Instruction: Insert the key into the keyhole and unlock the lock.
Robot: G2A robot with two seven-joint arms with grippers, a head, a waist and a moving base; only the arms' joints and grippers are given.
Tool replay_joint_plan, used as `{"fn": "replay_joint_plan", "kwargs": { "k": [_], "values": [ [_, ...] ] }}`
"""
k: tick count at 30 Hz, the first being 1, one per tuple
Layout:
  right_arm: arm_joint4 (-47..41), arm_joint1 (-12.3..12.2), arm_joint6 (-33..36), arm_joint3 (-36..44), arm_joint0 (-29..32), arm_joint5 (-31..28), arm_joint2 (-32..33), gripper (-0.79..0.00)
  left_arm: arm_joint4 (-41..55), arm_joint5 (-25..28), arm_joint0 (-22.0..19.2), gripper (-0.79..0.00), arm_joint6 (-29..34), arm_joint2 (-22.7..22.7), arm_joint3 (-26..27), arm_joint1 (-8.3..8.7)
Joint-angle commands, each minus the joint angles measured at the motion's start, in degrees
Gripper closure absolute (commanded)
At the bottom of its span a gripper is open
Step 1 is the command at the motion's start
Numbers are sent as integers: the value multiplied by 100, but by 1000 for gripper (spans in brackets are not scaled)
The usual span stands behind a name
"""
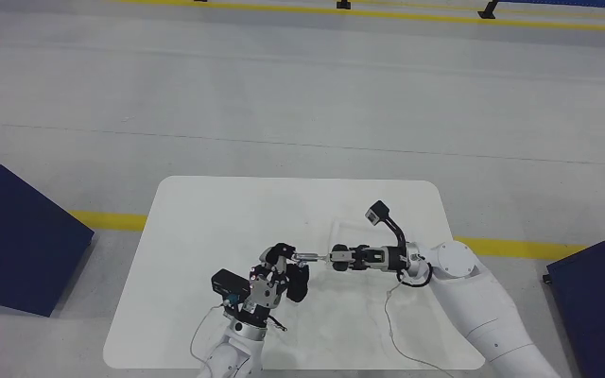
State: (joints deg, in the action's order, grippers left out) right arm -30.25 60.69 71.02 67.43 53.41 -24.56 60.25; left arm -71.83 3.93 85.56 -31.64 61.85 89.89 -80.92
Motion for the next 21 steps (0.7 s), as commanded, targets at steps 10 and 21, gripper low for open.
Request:
{"fn": "replay_joint_plan", "kwargs": {
  "k": [10, 21],
  "values": [
    [286, -58, -136, 404, 178, 249, 149, 0, -41, -118, -35, 0, 9, -21, -58, -19],
    [292, -83, -157, 766, 363, 490, 208, 0, -60, -184, -58, 0, 5, -31, -92, -35]
  ]
}}
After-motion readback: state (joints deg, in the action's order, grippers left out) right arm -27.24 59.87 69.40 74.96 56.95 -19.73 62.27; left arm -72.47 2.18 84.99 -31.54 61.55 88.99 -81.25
